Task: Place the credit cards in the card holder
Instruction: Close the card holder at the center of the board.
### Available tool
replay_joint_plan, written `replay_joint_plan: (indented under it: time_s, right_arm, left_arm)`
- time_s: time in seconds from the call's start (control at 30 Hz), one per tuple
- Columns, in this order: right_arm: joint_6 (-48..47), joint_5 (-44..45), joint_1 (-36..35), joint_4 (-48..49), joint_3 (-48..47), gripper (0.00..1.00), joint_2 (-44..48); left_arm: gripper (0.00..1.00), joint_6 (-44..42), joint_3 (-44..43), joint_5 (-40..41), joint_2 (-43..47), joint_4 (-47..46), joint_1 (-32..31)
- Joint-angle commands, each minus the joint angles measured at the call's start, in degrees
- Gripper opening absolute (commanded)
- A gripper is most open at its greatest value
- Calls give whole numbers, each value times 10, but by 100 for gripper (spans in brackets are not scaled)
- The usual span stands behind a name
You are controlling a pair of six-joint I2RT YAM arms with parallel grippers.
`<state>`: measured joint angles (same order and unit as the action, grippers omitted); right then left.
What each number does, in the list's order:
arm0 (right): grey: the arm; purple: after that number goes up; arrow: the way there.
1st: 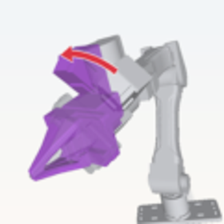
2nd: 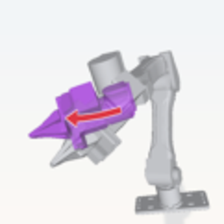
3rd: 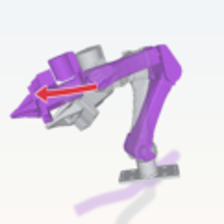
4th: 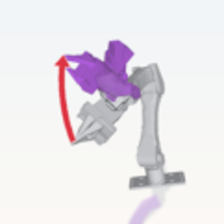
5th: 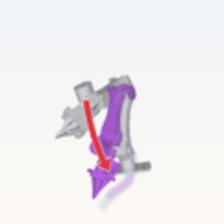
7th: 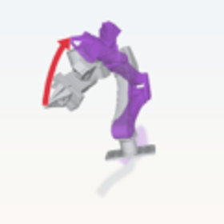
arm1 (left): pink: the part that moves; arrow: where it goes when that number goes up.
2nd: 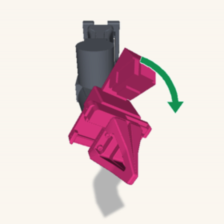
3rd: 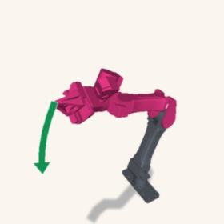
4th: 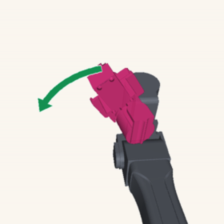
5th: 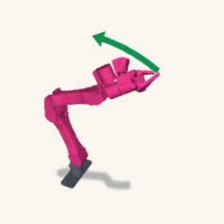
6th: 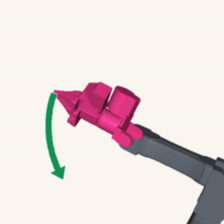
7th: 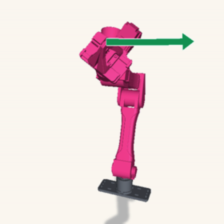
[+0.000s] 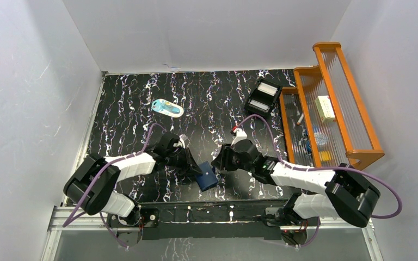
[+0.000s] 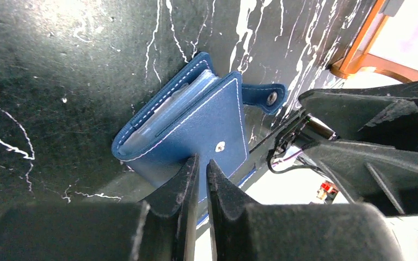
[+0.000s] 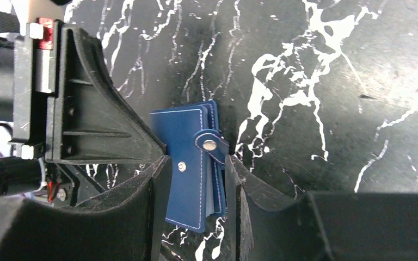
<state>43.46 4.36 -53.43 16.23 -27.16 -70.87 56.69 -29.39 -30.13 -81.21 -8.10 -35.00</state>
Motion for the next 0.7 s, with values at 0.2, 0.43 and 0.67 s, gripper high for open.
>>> replay_joint_plan:
  time_s: [0.2, 0.43, 0.67]
  right_arm:
    - [-18, 20, -2, -111, -97, 52, -42]
    - [3, -20, 4, -72, -107, 44, -81]
    - [-3, -77, 23, -52, -109, 45, -108]
  left_arm:
    - [13, -40, -23, 34, -14, 28, -7]
    - [13, -56, -30, 67, -20, 49, -12]
    - [13, -64, -32, 90, -28, 48, -18]
